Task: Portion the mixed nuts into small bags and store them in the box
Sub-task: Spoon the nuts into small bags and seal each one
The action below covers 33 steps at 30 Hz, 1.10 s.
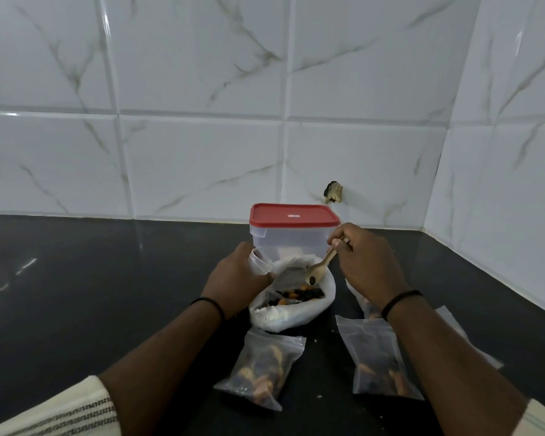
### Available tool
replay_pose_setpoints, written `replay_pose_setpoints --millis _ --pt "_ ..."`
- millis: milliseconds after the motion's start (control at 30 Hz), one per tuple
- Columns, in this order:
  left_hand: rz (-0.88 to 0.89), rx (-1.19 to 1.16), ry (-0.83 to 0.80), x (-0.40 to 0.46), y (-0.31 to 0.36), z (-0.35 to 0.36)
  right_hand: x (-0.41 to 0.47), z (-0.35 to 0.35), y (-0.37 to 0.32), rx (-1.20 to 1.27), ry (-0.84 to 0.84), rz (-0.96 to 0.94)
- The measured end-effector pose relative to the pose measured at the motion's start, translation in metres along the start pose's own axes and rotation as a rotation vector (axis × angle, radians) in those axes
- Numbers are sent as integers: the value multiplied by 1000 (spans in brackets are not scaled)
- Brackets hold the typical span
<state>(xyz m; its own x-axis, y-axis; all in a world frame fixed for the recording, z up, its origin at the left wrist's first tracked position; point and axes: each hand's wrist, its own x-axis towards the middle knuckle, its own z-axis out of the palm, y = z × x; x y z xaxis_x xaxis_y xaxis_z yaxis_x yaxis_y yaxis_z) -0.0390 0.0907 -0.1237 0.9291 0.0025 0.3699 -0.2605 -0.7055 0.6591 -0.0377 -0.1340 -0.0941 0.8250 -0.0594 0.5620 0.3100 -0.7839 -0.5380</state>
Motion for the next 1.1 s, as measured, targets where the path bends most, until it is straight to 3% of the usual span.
replay_pose_setpoints --millis 300,433,667,933,1100 --pt "5 -1 -8 0 0 1 -5 0 -3 376 -152 439" --pt "10 -15 -9 0 0 1 -10 4 -6 512 -263 539" --pt "17 -7 -9 0 -1 1 -4 3 -4 667 -180 633" --pt "24 -22 -30 -1 -1 1 -3 0 -12 800 -51 496" --pt "25 -40 -39 -1 -1 1 -12 1 -26 793 -179 238"
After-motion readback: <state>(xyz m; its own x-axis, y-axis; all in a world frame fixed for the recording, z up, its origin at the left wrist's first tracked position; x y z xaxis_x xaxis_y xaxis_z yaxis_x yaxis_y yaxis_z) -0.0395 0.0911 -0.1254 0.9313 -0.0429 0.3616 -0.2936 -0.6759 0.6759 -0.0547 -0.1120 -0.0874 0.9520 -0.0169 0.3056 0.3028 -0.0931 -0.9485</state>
